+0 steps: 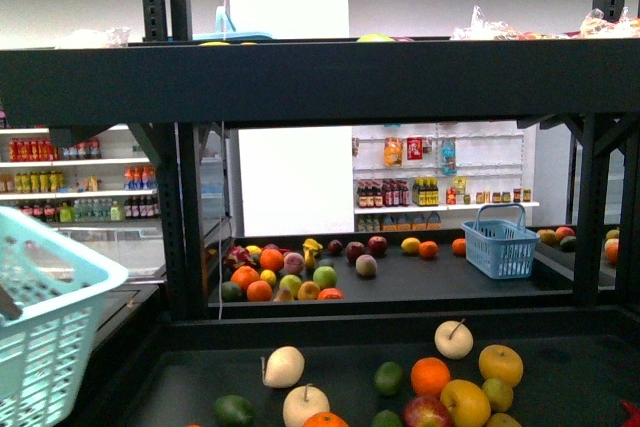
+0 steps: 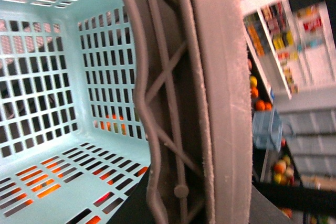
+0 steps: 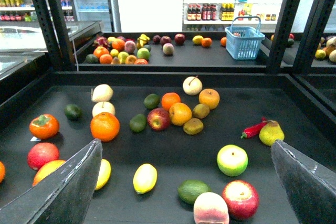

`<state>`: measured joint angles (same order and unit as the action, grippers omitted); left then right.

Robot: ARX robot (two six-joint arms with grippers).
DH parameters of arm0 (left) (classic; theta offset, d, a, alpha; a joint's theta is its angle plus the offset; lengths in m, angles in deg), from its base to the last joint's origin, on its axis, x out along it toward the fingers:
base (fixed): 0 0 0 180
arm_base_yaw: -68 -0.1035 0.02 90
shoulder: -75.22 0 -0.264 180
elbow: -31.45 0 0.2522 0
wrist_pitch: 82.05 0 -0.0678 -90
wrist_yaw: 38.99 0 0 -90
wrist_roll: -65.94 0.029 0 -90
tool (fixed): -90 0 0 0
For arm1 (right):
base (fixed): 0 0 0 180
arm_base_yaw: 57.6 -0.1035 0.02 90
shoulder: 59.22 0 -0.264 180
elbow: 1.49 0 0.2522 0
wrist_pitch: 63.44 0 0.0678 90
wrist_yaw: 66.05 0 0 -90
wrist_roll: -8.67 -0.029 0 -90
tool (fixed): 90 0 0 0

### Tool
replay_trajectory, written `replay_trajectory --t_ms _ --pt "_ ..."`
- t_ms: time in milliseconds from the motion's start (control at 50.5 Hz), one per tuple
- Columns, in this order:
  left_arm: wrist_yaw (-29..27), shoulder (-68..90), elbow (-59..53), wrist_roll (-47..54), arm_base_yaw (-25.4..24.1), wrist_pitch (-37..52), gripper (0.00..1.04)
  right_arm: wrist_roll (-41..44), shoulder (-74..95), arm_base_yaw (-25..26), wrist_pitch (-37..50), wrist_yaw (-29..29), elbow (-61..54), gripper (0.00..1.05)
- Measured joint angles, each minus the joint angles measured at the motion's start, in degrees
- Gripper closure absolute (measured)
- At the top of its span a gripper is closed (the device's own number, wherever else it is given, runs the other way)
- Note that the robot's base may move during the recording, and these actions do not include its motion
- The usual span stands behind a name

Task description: Pick lemon from shelf

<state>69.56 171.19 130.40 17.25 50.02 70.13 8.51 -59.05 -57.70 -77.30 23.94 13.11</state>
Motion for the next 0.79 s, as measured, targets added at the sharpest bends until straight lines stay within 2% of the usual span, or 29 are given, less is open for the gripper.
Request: replay_trajectory --t_ms 158,317,534,673,792 --pt "4.09 -3.06 -1.01 9.66 5.25 -3.76 0.88 0.0 0.0 0.0 0.0 -0.02 0.0 0.08" --pt "3.87 -4.35 -3.39 17.59 10.14 -5.46 0.88 0.0 0.0 0.0 0.0 -0.02 0.0 0.08" --pt "2.78 -4.33 -4.94 29.18 19.71 -6.6 0.88 0.0 0.0 0.0 0.0 -0.02 0.0 0.08" --pt "2.47 -3.04 -4.92 32.17 25.46 -6.69 0.88 0.0 0.0 0.0 0.0 -0.02 0.0 0.08" --pt "1.68 -1.73 -4.92 32.13 27.45 -6.69 0.88 0.0 0.0 0.0 0.0 -0.02 0.0 0.08"
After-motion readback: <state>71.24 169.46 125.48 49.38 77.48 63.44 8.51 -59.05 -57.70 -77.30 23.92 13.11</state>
